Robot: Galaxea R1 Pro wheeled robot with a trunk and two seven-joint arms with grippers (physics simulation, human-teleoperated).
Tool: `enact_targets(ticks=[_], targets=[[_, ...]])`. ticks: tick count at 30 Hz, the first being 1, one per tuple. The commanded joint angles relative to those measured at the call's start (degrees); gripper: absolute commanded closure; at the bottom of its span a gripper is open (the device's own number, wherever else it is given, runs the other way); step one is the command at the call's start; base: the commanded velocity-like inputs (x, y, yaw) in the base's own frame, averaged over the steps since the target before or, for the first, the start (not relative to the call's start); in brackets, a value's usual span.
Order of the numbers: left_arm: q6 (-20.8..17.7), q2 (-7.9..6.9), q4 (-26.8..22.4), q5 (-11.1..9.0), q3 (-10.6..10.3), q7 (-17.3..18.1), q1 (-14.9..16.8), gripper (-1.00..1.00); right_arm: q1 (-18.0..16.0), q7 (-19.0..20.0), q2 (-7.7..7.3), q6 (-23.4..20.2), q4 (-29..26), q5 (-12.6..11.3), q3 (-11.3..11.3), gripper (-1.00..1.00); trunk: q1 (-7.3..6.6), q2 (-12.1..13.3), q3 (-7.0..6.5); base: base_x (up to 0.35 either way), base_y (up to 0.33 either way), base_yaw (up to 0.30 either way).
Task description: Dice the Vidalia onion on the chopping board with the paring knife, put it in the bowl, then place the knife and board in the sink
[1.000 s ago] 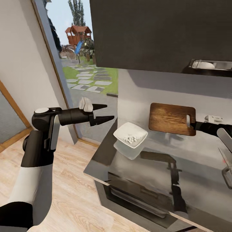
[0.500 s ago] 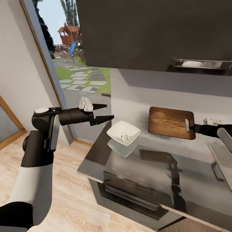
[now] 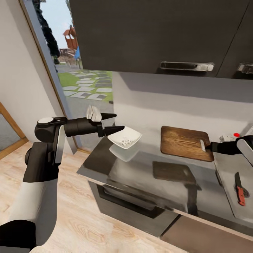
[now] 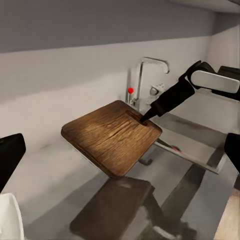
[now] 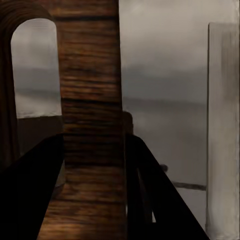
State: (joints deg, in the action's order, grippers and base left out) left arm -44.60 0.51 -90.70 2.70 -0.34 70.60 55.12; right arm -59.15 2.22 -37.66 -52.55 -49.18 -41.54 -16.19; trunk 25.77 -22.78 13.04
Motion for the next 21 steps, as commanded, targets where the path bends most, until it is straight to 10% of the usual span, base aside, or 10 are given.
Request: enact_targets(ticks=[1,21], targets=[[-0.6,0.06,0.0,0.3,0.1,0.4,0.1,-1.0,-0.1,0.2,-0.08,-0.2,0.0,-0.2,0.0,1.0,0.01,-0.1,0.12,-0.23,-0.208,0.0],[-0.6,0.09,0.0,0.3,0.1,0.3,0.1,-1.0,-0.1,0.2,-0.06,-0.5,-1.3,-0.2,4.0,1.0,0.01,-0.1,-0.35,-0.22,-0.195,0.0]])
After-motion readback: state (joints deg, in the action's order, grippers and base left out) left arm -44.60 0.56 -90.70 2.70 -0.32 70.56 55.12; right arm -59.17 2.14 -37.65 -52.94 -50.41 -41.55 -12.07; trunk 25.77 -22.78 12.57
